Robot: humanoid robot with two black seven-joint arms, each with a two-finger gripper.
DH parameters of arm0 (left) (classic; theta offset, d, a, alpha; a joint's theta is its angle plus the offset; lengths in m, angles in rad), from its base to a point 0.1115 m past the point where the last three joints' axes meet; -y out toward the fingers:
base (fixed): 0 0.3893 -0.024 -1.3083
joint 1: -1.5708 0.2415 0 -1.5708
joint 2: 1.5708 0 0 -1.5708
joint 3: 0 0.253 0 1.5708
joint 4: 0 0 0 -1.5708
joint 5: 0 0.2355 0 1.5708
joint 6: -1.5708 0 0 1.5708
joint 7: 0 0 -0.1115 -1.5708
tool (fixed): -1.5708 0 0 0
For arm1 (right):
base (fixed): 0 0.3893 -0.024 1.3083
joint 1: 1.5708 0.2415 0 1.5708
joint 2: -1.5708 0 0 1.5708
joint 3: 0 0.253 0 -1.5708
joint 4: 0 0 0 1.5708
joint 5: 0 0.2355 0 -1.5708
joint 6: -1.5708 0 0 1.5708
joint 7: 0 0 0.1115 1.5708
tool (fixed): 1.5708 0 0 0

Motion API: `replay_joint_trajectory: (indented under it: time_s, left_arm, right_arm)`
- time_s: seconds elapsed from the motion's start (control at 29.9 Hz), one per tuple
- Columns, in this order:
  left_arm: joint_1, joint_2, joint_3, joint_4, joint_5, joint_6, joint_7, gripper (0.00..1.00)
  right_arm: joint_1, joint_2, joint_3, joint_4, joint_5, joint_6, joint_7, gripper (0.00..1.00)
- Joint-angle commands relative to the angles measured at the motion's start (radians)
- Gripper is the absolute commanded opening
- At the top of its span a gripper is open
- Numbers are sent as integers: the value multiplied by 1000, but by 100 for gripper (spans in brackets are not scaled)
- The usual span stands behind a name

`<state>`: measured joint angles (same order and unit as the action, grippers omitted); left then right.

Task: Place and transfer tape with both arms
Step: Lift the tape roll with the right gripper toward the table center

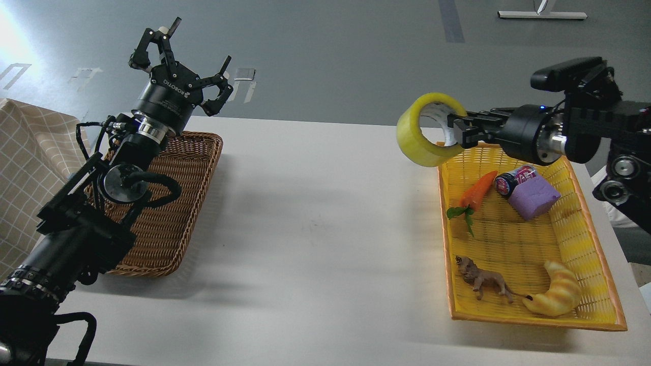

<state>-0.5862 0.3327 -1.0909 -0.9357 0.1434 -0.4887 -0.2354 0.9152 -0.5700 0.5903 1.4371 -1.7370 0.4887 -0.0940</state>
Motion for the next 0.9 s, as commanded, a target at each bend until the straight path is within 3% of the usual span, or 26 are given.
replay_joint_trajectory:
  time_s: [0.0, 0.4, 0.87]
  left_arm:
    - [-1, 0, 0, 0, -1, 0, -1, 98]
    - [-1, 0, -15, -2, -1, 0, -1, 98]
    - [-1, 0, -20, -6, -1, 0, -1, 98]
  right_arm:
    - [50, 102, -78, -82, -3, 0, -1, 0]
    - [109, 355, -227, -302, -4, 0, 0, 0]
    - [109, 413, -303, -388, -13, 0, 0, 0]
